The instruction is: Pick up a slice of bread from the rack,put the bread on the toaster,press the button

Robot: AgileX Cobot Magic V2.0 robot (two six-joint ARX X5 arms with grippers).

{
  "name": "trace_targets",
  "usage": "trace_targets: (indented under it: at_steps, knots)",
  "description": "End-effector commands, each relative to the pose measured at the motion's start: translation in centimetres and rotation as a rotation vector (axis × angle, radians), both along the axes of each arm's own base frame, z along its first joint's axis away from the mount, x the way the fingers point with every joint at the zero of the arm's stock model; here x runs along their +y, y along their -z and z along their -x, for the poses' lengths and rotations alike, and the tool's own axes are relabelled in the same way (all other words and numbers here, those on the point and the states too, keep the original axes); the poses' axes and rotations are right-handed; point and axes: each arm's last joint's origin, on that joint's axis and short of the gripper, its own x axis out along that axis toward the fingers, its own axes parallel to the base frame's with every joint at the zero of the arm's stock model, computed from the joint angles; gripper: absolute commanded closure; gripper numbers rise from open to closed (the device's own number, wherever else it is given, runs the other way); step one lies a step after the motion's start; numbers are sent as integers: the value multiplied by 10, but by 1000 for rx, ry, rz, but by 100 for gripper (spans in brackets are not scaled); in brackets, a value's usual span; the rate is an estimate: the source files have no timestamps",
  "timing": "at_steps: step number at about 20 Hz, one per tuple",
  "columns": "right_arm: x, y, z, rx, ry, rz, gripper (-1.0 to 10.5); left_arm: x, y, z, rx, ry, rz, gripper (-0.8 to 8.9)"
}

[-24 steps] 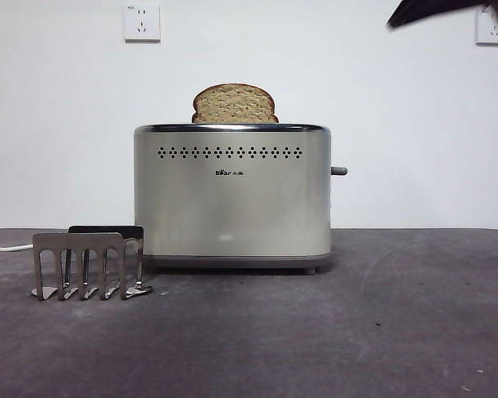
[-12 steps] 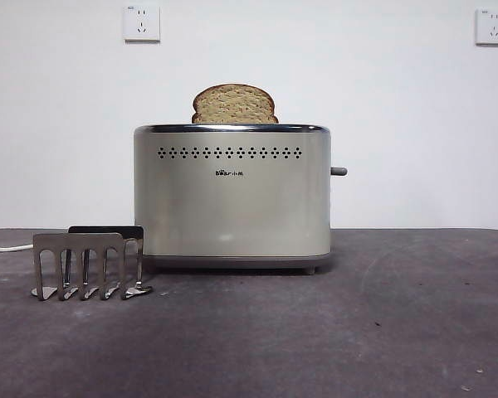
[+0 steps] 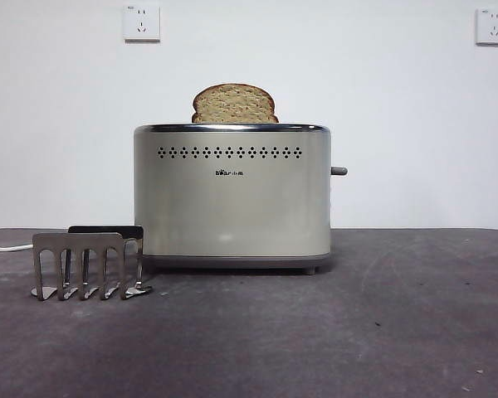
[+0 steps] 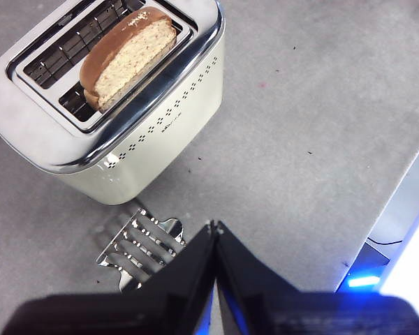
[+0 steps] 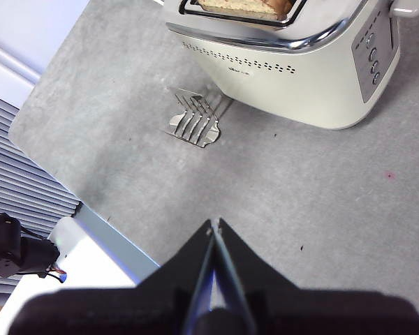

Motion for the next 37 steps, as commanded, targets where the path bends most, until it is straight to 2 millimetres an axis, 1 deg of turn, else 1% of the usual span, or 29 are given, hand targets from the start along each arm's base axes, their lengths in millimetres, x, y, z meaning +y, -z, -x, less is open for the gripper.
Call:
trace_targets:
  at_steps: [1, 3, 5, 7, 8, 9, 10, 12, 14, 18, 19, 23, 25, 27, 30, 33, 35, 37]
  knots:
    - [0, 1, 0, -2, -2, 5, 946, 2, 1, -2, -17, -30, -15, 816]
    - [0, 1, 0, -3, -3, 5, 946, 13, -8, -2, -110, -97, -20, 817]
    - [0, 1, 0, -3, -2, 5, 946, 29, -31, 2, -290, -136, 91, 817]
    - [0, 1, 0, -3, -2, 5, 945, 52, -54, 14, -477, -169, 210, 817]
    - [0, 1, 0, -3, -2, 6, 945, 64, -62, 22, -562, -186, 250, 817]
    - [0, 1, 0, -3, -2, 6, 945, 75, -66, 30, -645, -215, 276, 817]
    - [0, 1, 0, -3, -2, 6, 945, 84, -66, 37, -702, -246, 283, 817]
    - [0, 1, 0, -3, -2, 6, 945, 100, -54, 53, -798, -324, 277, 817]
    - [0, 1, 0, -3, -2, 6, 946, 111, -28, 66, -863, -390, 259, 817]
    - [0, 1, 0, -3, -2, 6, 945, 123, 42, 84, -948, -516, 215, 817]
    - [0, 1, 0, -3, -2, 6, 945, 124, 63, 88, -949, -532, 208, 817]
    - [0, 1, 0, -3, -2, 6, 945, 124, 138, 100, -917, -562, 189, 817]
    - [0, 1, 0, -3, -2, 6, 945, 124, 170, 104, -889, -567, 184, 817]
    - [0, 1, 0, -3, -2, 6, 945, 124, 198, 107, -865, -569, 178, 817]
    - [0, 1, 0, -3, -2, 6, 946, 124, 234, 108, -830, -572, 170, 817]
    - [0, 1, 0, -3, -2, 6, 945, 124, 266, 108, -795, -574, 163, 817]
    - [0, 1, 0, -3, -1, 6, 945, 124, 284, 105, -748, -572, 157, 817]
    - [0, 1, 0, -3, -1, 6, 945, 124, 297, 103, -685, -587, 171, 817]
